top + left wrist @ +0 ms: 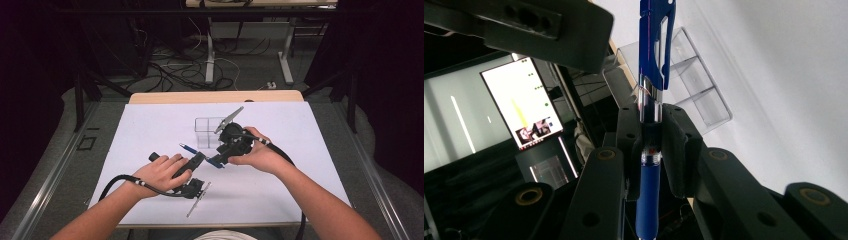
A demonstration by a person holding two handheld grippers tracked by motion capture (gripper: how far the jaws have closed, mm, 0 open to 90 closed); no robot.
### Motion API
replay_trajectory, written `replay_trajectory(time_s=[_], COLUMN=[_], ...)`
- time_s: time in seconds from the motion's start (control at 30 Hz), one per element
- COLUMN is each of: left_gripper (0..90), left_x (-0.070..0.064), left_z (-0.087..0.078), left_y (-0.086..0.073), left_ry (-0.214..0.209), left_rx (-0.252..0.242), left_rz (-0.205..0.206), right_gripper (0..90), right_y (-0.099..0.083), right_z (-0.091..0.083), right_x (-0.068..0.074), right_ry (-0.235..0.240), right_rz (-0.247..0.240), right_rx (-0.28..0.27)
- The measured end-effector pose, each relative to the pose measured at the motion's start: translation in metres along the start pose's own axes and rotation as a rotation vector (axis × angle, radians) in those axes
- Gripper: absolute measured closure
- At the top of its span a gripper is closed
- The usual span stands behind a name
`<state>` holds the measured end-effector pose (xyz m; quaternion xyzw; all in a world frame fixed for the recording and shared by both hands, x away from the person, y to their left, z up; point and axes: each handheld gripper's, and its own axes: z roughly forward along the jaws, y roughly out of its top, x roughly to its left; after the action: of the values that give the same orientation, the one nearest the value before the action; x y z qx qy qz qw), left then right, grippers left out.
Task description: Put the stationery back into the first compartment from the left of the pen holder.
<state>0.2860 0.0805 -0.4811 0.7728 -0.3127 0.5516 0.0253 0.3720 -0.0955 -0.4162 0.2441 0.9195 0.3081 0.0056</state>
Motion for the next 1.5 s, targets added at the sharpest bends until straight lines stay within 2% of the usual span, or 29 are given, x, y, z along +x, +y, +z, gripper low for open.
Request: replay_trajectory(time_s=[0.03,0.07,0.13,0.17,0.2,0.23,0.3,0.33,0.37,0.4,0.47,0.53,0.57,0.6,0.7,0.77,0.9,0.93,1.0,1.1,1.13,1.17,1.23,1.27,1.3,1.4,1.5], left_gripper=[79.1,79.1,79.1,79.1,79.1,79.1,79.1,79.1,79.1,79.1,79.1,79.1,79.1,79.1,79.1,79.1,79.1,79.0,79.0,78.5,78.2,77.5,73.4,72.0,71.3,68.3,64.6], left_x=[0.003,0.004,0.000,0.001,-0.001,0.001,0.002,0.000,0.000,0.001,0.001,0.000,0.000,0.000,-0.001,-0.001,-0.003,-0.003,-0.003,-0.004,-0.003,-0.002,0.000,0.001,0.003,0.002,0.000], left_z=[-0.001,-0.001,0.000,0.000,0.000,-0.001,0.000,-0.001,-0.001,-0.002,-0.001,-0.002,-0.001,-0.001,-0.001,-0.002,-0.001,-0.001,-0.002,-0.001,-0.002,-0.002,-0.003,-0.003,-0.003,-0.005,-0.006], left_y=[0.002,0.002,0.002,0.003,0.003,0.004,0.005,0.005,0.006,0.007,0.007,0.007,0.007,0.007,0.007,0.006,0.006,0.006,0.005,0.003,0.002,0.001,-0.002,-0.004,-0.006,-0.011,-0.015], left_ry=[-0.032,-0.024,-0.002,-0.012,-0.036,-0.010,-0.022,0.000,-0.006,0.008,0.007,0.010,0.003,0.004,0.012,0.000,0.004,0.003,0.001,0.003,-0.010,-0.015,-0.010,-0.018,0.005,-0.002,-0.001], left_rx=[0.022,0.019,0.007,0.015,0.010,0.017,0.010,0.003,0.004,0.010,-0.005,-0.002,-0.005,-0.005,-0.010,-0.004,-0.004,-0.010,-0.004,-0.006,-0.001,0.000,0.001,-0.004,-0.017,-0.007,0.003], left_rz=[0.054,0.061,0.020,0.028,0.015,0.035,0.046,0.019,0.017,0.028,0.023,0.031,0.017,0.028,0.018,0.021,0.029,0.029,0.028,0.007,-0.009,-0.029,-0.051,-0.072,-0.081,-0.134,-0.158], right_gripper=[57.5,58.3,59.7,60.0,60.4,60.7,61.4,62.0,62.8,63.2,64.5,66.5,67.7,68.7,74.2,76.5,79.2,79.3,79.4,79.5,79.6,79.6,79.6,79.6,79.7,79.7,79.6], right_y=[0.000,0.000,0.000,0.000,0.000,0.000,0.001,0.002,0.002,0.002,0.003,0.003,0.004,0.004,0.004,0.005,0.006,0.006,0.007,0.008,0.009,0.009,0.010,0.011,0.011,0.013,0.014], right_z=[0.002,0.003,0.006,0.008,0.009,0.011,0.014,0.015,0.017,0.019,0.021,0.024,0.025,0.026,0.030,0.032,0.034,0.034,0.035,0.035,0.035,0.035,0.036,0.036,0.035,0.032,0.028], right_x=[0.000,0.000,0.002,0.002,0.002,0.002,0.003,0.003,0.003,0.003,0.002,0.002,0.002,0.002,0.002,0.002,0.004,0.004,0.005,0.006,0.005,0.007,0.004,0.003,0.000,-0.006,-0.014], right_ry=[0.003,0.006,0.008,0.016,0.021,0.022,0.022,0.016,0.014,0.008,0.013,0.014,0.021,0.017,0.019,0.024,0.044,0.033,0.040,0.037,0.026,0.026,-0.005,-0.003,-0.021,-0.040,-0.080], right_rz=[0.003,0.001,0.014,0.009,0.007,0.008,0.008,0.011,0.008,0.013,0.014,0.022,0.023,0.019,0.021,0.015,0.026,0.009,0.024,0.022,0.011,0.020,0.000,0.016,0.011,0.038,0.048], right_rx=[0.010,0.017,0.042,0.046,0.050,0.054,0.063,0.068,0.071,0.074,0.086,0.094,0.101,0.105,0.123,0.132,0.141,0.148,0.147,0.138,0.136,0.130,0.132,0.123,0.120,0.079,0.036])
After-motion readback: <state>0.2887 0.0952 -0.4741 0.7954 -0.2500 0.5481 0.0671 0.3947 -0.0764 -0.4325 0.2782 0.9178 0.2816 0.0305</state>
